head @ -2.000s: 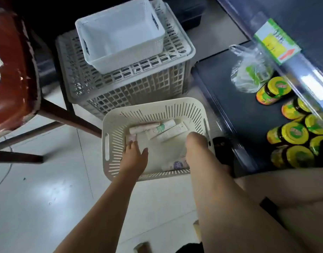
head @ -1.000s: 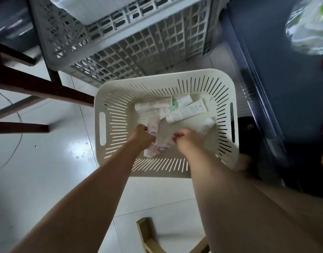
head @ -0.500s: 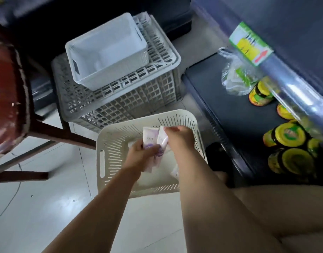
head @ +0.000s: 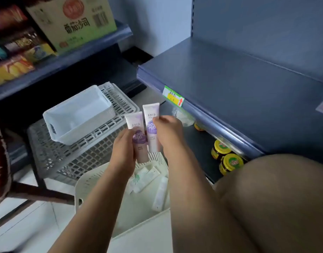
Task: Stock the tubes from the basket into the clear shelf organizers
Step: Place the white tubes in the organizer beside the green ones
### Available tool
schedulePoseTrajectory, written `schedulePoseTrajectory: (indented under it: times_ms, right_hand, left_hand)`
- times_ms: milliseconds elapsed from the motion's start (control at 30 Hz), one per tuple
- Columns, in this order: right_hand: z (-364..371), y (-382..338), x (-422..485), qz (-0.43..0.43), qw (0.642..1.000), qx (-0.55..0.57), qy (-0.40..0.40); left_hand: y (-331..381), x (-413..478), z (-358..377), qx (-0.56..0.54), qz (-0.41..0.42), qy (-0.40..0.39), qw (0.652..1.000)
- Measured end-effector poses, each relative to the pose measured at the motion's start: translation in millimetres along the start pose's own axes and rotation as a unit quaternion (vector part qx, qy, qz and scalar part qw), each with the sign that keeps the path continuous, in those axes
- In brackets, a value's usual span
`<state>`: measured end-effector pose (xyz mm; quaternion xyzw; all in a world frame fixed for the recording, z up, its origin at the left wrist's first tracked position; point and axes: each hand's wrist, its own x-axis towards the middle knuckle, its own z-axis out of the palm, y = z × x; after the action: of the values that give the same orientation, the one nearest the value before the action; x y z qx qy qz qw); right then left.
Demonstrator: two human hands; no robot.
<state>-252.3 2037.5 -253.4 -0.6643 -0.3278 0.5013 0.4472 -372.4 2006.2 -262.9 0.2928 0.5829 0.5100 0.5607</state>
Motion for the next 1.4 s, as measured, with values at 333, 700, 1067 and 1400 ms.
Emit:
schedulePoseTrajectory:
  times_ms: [333, 700, 1067, 1400]
  right_hand:
    - [-77.1, -89.7, -68.0, -0.168, 0.971, 0.105, 0.137]
    - [-290.4, -122.6, -171.1, -0.248, 0.922, 0.188, 0.230]
    - [-417.5, -72.2, -234.2, -0.250, 0.879, 0.080, 0.399]
    - [-459.9, -51.3, -190.5, -0.248, 0.845, 0.063, 0.470]
  left_hand:
    - [92.1, -64.6, 69.9, 0.053, 0.152, -0.179, 0.971]
    - [96.7, -169.7, 236.7, 0.011, 0.202, -0.424, 0.883]
    - [46.3, -252.9, 344.1, 0.042, 0.210, -0.474, 0.854]
    - [38.4, -237.7, 423.6, 0.040, 0.346, -0.478, 0.806]
